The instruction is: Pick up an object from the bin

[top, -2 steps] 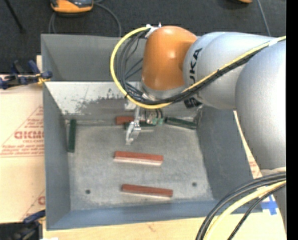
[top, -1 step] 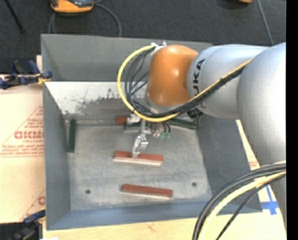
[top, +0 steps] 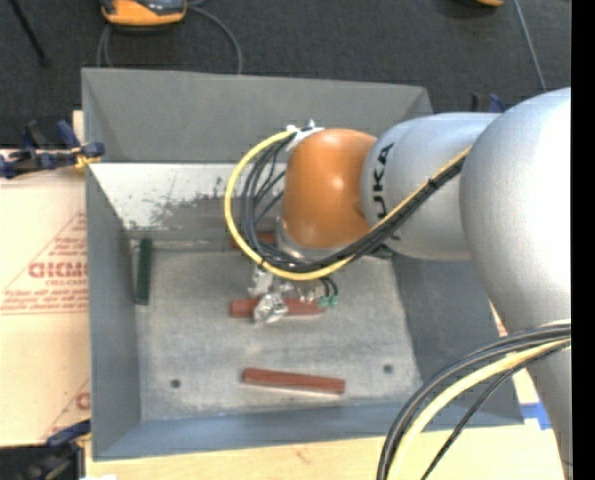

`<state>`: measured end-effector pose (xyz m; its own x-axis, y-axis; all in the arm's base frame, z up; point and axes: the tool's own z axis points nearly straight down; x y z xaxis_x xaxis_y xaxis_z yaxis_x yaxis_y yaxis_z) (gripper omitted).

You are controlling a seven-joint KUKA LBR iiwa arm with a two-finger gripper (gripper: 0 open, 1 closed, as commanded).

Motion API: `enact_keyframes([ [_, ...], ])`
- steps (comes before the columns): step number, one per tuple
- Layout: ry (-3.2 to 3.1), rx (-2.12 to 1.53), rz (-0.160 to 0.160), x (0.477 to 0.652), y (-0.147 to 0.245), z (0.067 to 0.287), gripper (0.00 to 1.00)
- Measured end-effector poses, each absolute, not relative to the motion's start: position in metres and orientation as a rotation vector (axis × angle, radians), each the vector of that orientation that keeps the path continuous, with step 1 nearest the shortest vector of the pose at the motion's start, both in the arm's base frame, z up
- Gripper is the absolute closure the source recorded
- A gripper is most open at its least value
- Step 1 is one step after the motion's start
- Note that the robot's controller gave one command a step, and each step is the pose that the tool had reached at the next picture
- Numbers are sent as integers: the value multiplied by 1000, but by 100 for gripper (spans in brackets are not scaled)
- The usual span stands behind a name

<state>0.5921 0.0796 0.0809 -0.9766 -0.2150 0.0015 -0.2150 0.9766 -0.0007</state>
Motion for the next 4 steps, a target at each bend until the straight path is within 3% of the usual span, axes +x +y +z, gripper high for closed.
enact_keyframes([
  [1,-3122,338,1,592,80,81,100],
  [2,-3123,377,0,613,69,185,100],
  [3,-3123,376,-1,613,70,185,100],
  [4,-3125,350,-2,618,76,216,100],
])
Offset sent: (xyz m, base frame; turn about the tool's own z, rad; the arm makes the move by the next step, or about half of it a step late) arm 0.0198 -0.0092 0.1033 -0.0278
